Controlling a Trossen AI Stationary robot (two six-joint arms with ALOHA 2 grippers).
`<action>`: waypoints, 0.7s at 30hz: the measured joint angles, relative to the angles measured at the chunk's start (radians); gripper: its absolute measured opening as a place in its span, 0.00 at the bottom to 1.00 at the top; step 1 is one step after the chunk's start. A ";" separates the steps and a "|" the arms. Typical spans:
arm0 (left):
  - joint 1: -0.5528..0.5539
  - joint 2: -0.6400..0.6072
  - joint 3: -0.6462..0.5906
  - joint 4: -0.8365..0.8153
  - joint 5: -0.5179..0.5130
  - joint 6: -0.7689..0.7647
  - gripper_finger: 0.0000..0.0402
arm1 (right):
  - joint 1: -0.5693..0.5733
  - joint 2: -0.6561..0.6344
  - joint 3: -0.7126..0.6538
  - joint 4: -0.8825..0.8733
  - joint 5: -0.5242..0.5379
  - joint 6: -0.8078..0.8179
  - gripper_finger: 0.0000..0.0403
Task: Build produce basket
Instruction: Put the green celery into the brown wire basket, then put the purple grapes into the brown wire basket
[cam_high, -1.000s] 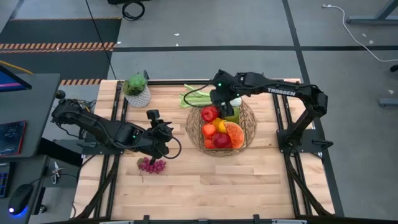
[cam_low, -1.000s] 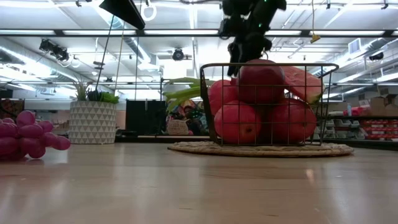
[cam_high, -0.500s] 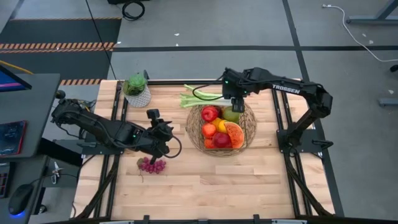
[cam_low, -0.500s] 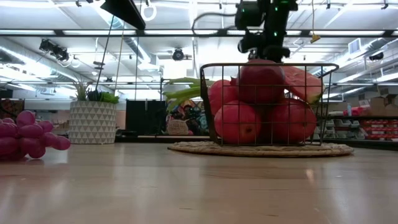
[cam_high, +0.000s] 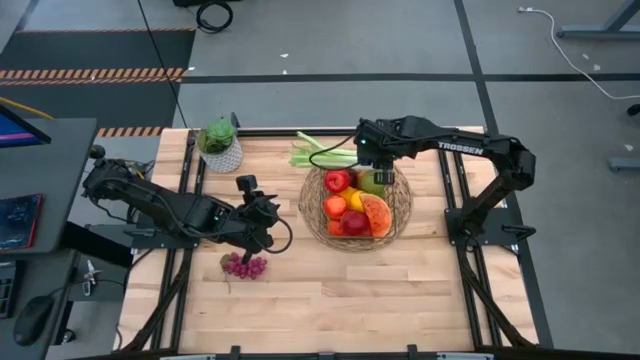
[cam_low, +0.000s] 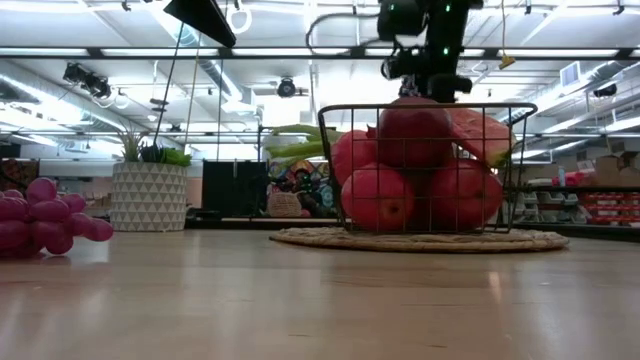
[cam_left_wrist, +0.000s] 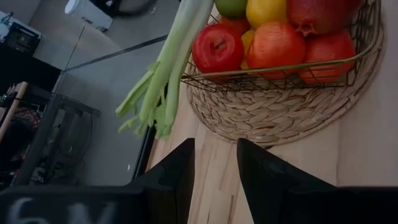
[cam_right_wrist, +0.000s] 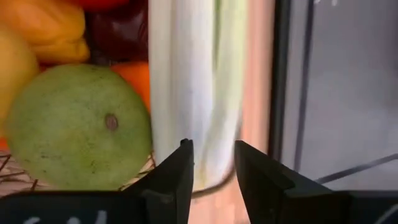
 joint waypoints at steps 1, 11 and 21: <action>0.000 0.000 0.000 0.000 0.004 -0.002 0.32 | 0.006 -0.007 0.012 -0.003 0.007 0.000 0.30; -0.008 0.006 0.000 -0.027 0.381 -0.042 0.31 | 0.029 -0.108 0.042 -0.050 0.006 0.102 0.30; -0.045 0.101 0.001 -0.215 0.518 -0.306 0.45 | 0.142 -0.324 0.002 0.070 0.001 0.262 0.30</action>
